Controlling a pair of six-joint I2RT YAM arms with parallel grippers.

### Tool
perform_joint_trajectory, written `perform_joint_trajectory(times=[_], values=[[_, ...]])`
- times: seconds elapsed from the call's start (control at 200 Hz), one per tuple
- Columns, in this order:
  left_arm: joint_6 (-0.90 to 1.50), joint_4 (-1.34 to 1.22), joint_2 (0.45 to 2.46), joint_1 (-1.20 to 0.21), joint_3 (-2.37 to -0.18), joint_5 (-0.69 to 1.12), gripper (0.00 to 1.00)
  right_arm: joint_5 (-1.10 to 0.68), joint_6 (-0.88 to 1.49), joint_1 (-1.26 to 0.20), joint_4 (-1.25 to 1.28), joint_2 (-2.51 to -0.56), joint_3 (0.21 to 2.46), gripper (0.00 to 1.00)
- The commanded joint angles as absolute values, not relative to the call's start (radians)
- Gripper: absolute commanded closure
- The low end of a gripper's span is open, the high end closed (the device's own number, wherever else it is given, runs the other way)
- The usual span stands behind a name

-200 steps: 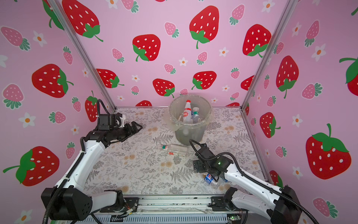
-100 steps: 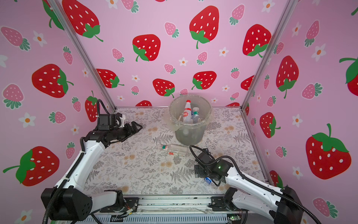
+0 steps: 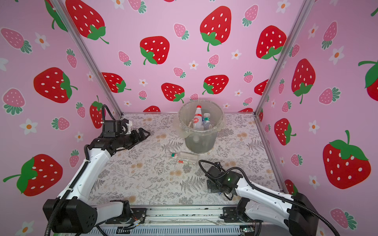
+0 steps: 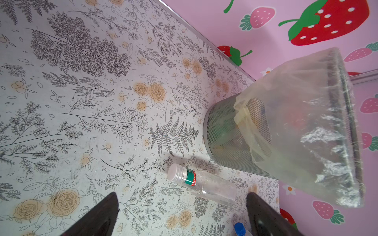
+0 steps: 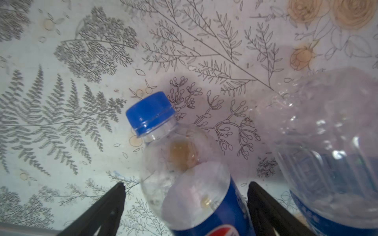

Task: Throw the plastic bottles in the bin
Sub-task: Pick up the plastic bottle from the bottom-right of the table.

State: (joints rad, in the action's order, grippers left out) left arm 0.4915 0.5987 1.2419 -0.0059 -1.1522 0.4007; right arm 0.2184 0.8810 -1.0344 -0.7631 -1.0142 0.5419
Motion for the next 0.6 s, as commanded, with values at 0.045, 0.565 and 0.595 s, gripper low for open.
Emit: perform_joint_trajectory(times=[0.045,0.565,0.595], values=[[0.484,0.596,1.227,0.000,-1.146,0.399,0.01,0.215,0.911,-1.043,-0.747,-1.034,0.519,0.08],[0.482,0.598,1.226,0.000,-1.145,0.397,0.01,0.200,0.908,-1.045,-0.701,-1.022,0.499,0.25],[0.482,0.599,1.227,0.000,-1.145,0.397,0.01,0.196,0.907,-1.046,-0.695,-1.024,0.496,0.28]])
